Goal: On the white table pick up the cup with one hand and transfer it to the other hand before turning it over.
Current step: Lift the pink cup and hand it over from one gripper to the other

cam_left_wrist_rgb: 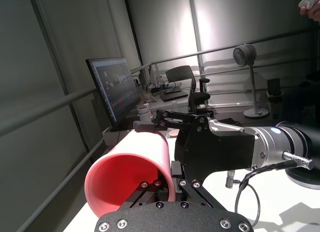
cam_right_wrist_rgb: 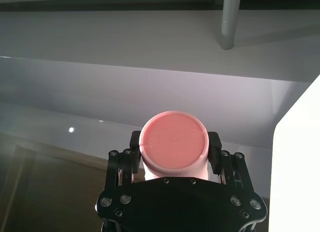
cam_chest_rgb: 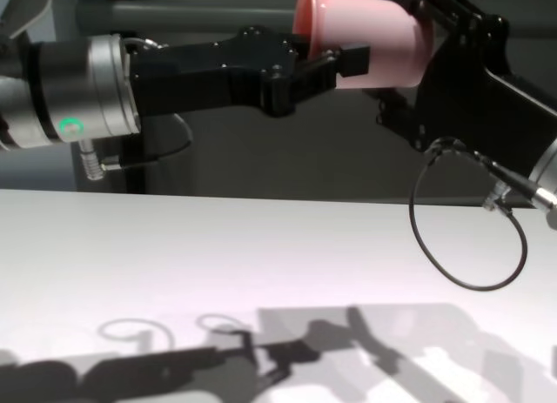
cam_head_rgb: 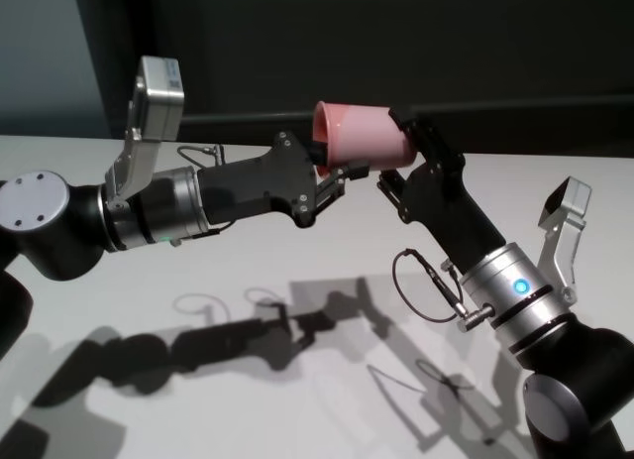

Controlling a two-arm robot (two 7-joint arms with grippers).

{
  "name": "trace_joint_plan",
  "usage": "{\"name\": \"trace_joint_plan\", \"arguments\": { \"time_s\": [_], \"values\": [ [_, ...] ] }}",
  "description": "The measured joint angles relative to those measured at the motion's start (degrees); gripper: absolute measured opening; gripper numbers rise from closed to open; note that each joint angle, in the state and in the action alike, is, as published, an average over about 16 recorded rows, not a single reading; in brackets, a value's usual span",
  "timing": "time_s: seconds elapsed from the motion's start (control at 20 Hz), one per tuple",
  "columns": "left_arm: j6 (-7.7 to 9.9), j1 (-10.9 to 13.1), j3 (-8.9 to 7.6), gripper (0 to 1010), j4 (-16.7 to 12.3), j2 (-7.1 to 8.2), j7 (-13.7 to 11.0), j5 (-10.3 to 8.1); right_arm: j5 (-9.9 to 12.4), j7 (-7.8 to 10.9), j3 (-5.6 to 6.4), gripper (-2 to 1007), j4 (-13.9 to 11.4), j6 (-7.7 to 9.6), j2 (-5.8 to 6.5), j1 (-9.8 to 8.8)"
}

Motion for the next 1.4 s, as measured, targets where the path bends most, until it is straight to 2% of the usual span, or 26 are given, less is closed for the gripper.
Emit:
{"name": "trace_joint_plan", "arguments": {
  "time_s": [0.4, 1.1, 1.4],
  "values": [
    [0.03, 0.01, 0.0, 221, 0.02, 0.0, 0.0, 0.05, 0.01, 0.05, 0.01, 763, -0.02, 0.02, -0.02, 0.0],
    [0.05, 0.01, 0.0, 746, 0.01, 0.01, 0.0, 0.05, 0.01, 0.06, 0.01, 763, -0.03, 0.02, -0.02, 0.0],
    [0.04, 0.01, 0.02, 909, 0.0, 0.0, -0.03, 0.04, 0.0, 0.04, 0.01, 763, -0.02, 0.01, -0.02, 0.0]
  ]
}}
